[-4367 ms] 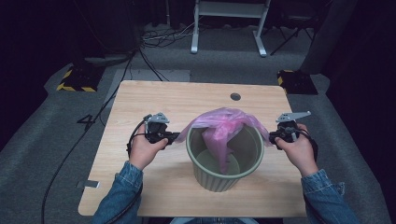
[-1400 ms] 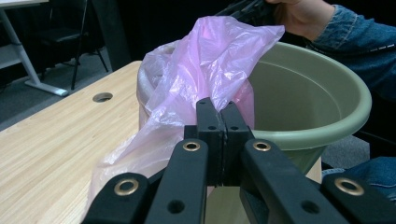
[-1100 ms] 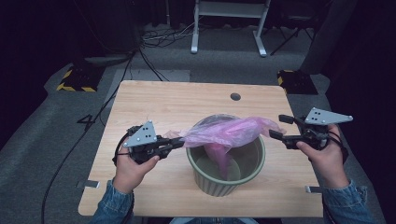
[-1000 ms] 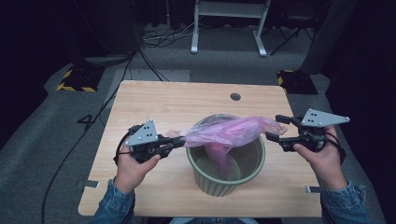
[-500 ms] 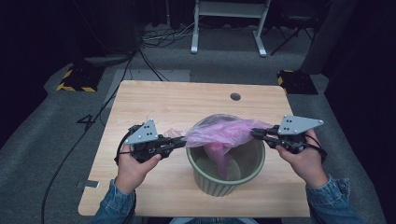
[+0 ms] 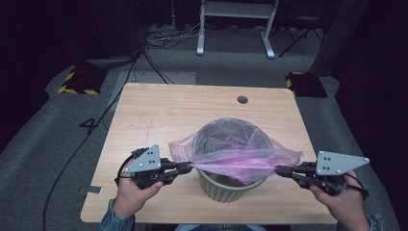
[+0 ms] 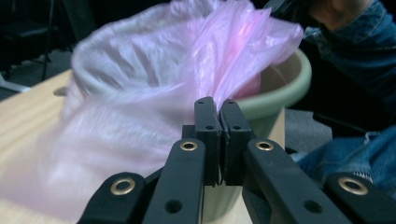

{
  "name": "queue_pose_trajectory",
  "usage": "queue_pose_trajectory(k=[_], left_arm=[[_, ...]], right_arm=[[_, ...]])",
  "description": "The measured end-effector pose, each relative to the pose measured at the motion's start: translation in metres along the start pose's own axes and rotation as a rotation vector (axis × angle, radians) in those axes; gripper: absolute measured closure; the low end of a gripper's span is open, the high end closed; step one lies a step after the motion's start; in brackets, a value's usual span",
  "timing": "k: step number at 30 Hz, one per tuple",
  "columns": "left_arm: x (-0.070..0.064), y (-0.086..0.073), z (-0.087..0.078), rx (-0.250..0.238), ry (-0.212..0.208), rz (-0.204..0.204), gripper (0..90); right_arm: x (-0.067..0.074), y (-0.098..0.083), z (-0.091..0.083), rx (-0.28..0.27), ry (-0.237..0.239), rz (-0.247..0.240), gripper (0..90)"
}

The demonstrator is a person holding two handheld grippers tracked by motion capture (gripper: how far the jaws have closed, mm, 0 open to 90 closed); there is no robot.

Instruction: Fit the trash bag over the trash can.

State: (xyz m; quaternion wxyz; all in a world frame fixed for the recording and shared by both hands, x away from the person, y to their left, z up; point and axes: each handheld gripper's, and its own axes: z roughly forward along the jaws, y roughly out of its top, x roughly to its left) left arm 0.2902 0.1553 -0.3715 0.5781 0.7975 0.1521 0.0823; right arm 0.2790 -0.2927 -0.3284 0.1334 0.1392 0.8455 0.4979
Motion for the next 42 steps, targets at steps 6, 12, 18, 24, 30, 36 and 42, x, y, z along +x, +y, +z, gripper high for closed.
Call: queue_pose_trajectory(k=[6,12,18,24,30,36,42], left_arm=[[-0.004,-0.012,0.005,0.027,-0.058,0.01,88.8],[-0.002,-0.018,0.003,0.014,-0.074,0.007,89.1],[0.002,-0.029,0.013,0.026,-0.118,-0.016,89.1],[-0.001,-0.033,0.02,0.059,-0.145,0.004,89.1],[0.003,-0.042,0.026,0.114,-0.134,0.013,89.2],[0.008,-0.047,0.03,0.132,-0.154,-0.009,89.2],[0.015,-0.059,0.034,0.187,-0.142,-0.04,89.2]], right_arm=[[0.016,-0.021,0.005,0.0,0.045,0.032,90.0],[0.019,-0.034,0.015,-0.024,0.101,0.062,90.0],[0.023,-0.038,0.024,-0.027,0.191,0.065,90.0],[0.027,-0.04,0.032,0.012,0.196,0.039,90.0],[0.029,-0.046,0.036,0.044,0.163,0.0,90.0],[0.027,-0.052,0.043,0.075,0.155,0.003,90.0],[0.021,-0.066,0.048,0.078,0.141,0.059,88.1]])
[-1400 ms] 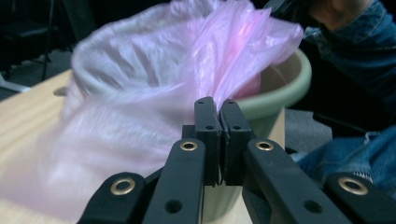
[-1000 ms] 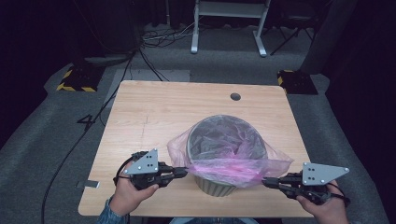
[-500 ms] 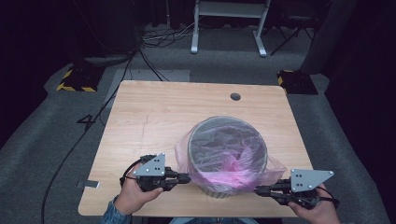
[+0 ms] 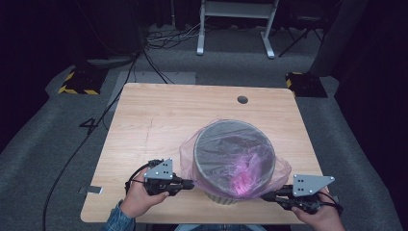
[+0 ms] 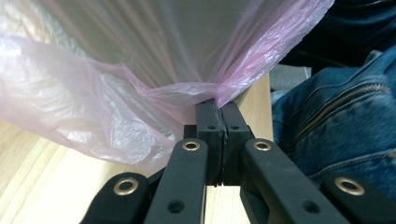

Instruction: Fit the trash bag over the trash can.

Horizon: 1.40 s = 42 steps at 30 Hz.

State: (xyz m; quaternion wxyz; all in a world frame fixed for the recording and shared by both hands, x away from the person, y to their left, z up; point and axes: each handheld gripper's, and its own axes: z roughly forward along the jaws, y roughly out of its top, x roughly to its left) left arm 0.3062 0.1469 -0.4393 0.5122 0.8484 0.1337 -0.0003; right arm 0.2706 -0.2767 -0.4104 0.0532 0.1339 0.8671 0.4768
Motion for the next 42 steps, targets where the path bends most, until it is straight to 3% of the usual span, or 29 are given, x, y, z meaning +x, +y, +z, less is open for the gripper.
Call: queue_pose_trajectory(k=[6,11,12,13,15,18,19,20,22,23,26,30,31,34,35,36,38,39,42], left_arm=[[0.004,-0.005,0.006,0.038,0.011,-0.013,89.6],[0.009,-0.01,0.007,0.022,-0.002,-0.05,87.3],[0.01,-0.011,0.002,0.021,0.023,-0.065,82.1],[0.01,-0.011,0.002,0.021,0.023,-0.065,78.1],[0.01,-0.012,-0.011,-0.014,0.034,-0.085,72.2],[0.008,-0.011,-0.023,-0.044,0.062,-0.088,53.4],[0.006,-0.011,-0.029,-0.053,0.084,-0.082,53.4],[0.005,-0.01,-0.033,-0.059,0.102,-0.077,43.1],[0.001,-0.008,-0.044,-0.083,0.139,-0.067,39.9],[0.001,-0.004,-0.051,-0.102,0.154,-0.059,36.6],[0.002,0.002,-0.056,-0.126,0.179,-0.058,31.4],[0.009,0.014,-0.05,-0.123,0.185,-0.043,22.9],[0.011,0.017,-0.045,-0.114,0.181,-0.035,17.6],[0.02,0.022,-0.034,-0.122,0.16,-0.036,17.8],[0.025,0.024,-0.03,-0.123,0.156,-0.042,17.8],[0.032,0.024,-0.025,-0.116,0.162,-0.055,17.9],[0.035,0.024,-0.024,-0.11,0.162,-0.054,17.9],[0.039,0.023,-0.019,-0.085,0.145,-0.04,17.4],[0.04,0.021,-0.011,-0.074,0.108,-0.036,16.6]], right_arm=[[-0.007,-0.015,0.004,0.01,-0.004,0.053,87.4],[-0.012,-0.024,0.008,0.007,-0.007,0.088,87.3],[-0.014,-0.026,0.007,0.0,-0.007,0.1,80.5],[-0.014,-0.026,0.007,0.0,-0.007,0.1,80.5],[-0.016,-0.029,-0.001,-0.007,-0.045,0.116,62.6],[-0.017,-0.032,-0.01,0.002,-0.066,0.121,55.6],[-0.018,-0.034,-0.015,0.004,-0.077,0.128,52.2],[-0.019,-0.036,-0.025,-0.001,-0.097,0.143,48.7],[-0.02,-0.037,-0.032,-0.016,-0.114,0.152,46.8],[-0.022,-0.036,-0.045,-0.054,-0.15,0.167,45.0],[-0.026,-0.025,-0.064,-0.11,-0.219,0.166,38.5],[-0.034,-0.009,-0.073,-0.176,-0.258,0.172,29.7],[-0.042,0.001,-0.071,-0.202,-0.284,0.179,22.5],[-0.051,0.007,-0.064,-0.185,-0.289,0.186,19.4],[-0.056,0.01,-0.059,-0.169,-0.287,0.191,18.0],[-0.067,0.012,-0.045,-0.117,-0.279,0.205,17.6],[-0.072,0.012,-0.039,-0.099,-0.277,0.207,18.2],[-0.08,0.009,-0.028,-0.072,-0.256,0.223,21.7],[-0.092,0.002,-0.016,-0.084,-0.171,0.273,36.2]])
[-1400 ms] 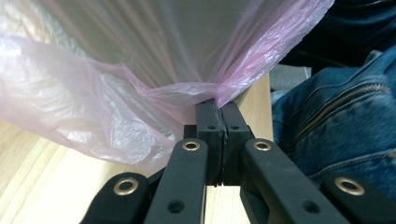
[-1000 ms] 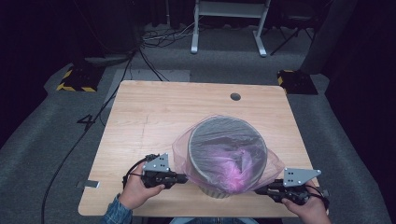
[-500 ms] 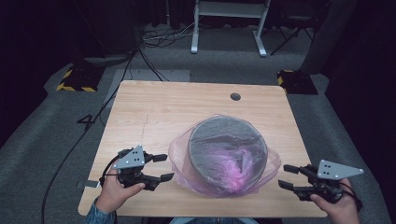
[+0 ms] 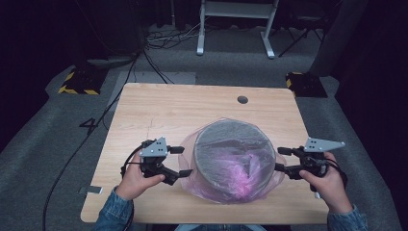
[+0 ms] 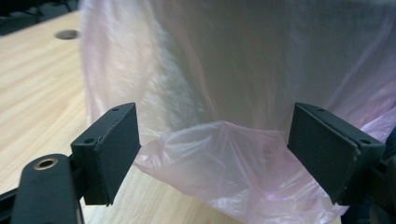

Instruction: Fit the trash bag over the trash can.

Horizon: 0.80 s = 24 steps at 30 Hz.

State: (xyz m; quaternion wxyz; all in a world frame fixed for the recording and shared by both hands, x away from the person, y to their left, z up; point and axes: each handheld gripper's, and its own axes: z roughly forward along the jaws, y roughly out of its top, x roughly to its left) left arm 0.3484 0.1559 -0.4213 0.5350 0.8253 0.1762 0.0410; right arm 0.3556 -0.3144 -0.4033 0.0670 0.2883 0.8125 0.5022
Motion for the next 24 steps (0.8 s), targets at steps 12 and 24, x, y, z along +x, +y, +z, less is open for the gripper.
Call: queue_pose_trajectory(k=[12,24], left_arm=[[-0.005,0.008,0.007,0.069,-0.066,0.056,87.9],[0.003,-0.009,0.02,0.084,-0.063,-0.028,90.0]], right_arm=[[-0.003,0.015,0.008,-0.019,0.052,-0.015,89.9],[-0.027,0.014,0.049,0.044,-0.003,0.012,90.0]])
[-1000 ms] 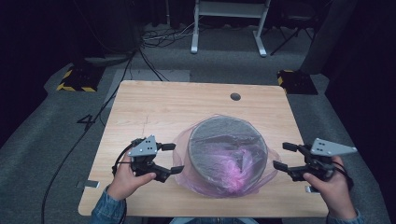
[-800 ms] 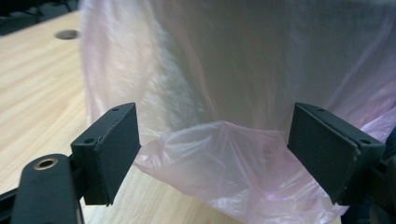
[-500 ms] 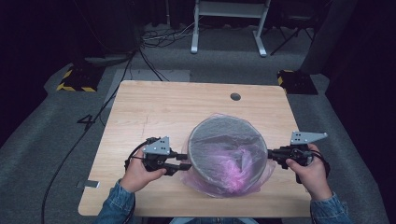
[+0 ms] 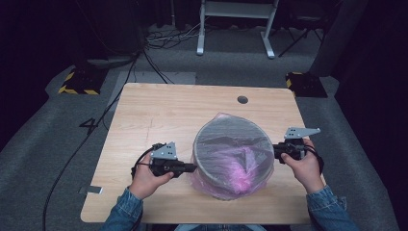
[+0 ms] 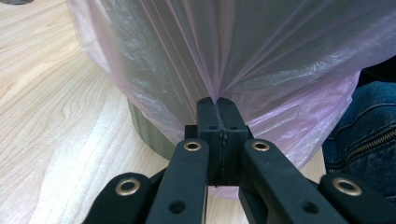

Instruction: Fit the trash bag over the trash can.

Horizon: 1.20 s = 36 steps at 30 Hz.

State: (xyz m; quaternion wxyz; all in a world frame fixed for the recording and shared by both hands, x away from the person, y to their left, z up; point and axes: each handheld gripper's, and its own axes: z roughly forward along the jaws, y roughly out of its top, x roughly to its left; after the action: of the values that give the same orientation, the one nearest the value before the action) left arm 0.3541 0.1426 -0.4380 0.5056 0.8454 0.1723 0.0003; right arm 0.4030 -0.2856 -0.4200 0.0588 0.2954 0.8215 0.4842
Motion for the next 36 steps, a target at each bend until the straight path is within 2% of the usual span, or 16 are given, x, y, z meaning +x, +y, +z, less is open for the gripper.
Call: queue_pose_trajectory(k=[3,5,11,12,16,17,19,20,22,24,28,29,30,32,34,36], left_arm=[[0.001,0.0,-0.001,-0.015,0.0,-0.018,89.9],[0.0,0.005,-0.004,-0.068,0.001,-0.022,89.5],[-0.002,0.015,-0.011,-0.126,0.035,-0.007,89.4],[0.001,0.015,-0.011,-0.124,0.059,-0.02,89.7],[0.008,0.01,-0.01,-0.117,0.051,-0.079,90.0],[0.011,0.008,-0.009,-0.101,0.051,-0.091,90.0],[0.02,-0.004,0.001,-0.01,0.06,-0.145,90.0],[0.02,-0.004,0.001,-0.01,0.06,-0.145,90.0],[0.019,-0.009,0.012,0.052,0.04,-0.149,90.0],[0.018,-0.008,0.014,0.062,0.041,-0.145,90.0],[0.018,-0.007,0.011,0.027,0.039,-0.151,90.0],[0.017,-0.006,0.009,-0.003,0.038,-0.147,90.0],[0.016,-0.004,0.008,-0.021,0.04,-0.141,90.0],[0.012,0.003,0.002,-0.045,0.069,-0.116,90.0],[0.012,0.008,0.0,-0.048,0.096,-0.107,90.0],[0.019,0.007,0.006,-0.011,0.094,-0.147,90.0]], right_arm=[[-0.004,0.001,0.002,0.032,-0.035,-0.001,90.0],[-0.009,-0.002,0.007,0.067,-0.046,0.015,90.0],[-0.017,-0.02,0.024,0.127,0.007,0.073,90.0],[-0.015,-0.023,0.027,0.139,0.02,0.071,90.0],[-0.011,-0.022,0.024,0.15,0.016,0.046,90.0],[-0.01,-0.021,0.022,0.144,0.014,0.037,90.0],[-0.007,-0.016,0.014,0.068,0.021,0.006,84.9],[-0.007,-0.016,0.014,0.068,0.021,0.006,84.9],[-0.002,-0.009,0.007,0.004,0.001,-0.017,89.2],[-0.002,-0.007,0.006,0.009,-0.021,-0.019,89.9],[-0.01,-0.01,0.01,0.022,-0.026,0.021,90.0],[-0.016,-0.014,0.015,0.068,-0.044,0.038,90.0],[-0.016,-0.014,0.015,0.068,-0.044,0.038,90.0],[-0.021,-0.026,0.026,0.131,-0.017,0.083,90.0],[-0.02,-0.029,0.03,0.15,-0.007,0.086,90.0],[-0.013,-0.031,0.035,0.167,0.016,0.07,90.0]])
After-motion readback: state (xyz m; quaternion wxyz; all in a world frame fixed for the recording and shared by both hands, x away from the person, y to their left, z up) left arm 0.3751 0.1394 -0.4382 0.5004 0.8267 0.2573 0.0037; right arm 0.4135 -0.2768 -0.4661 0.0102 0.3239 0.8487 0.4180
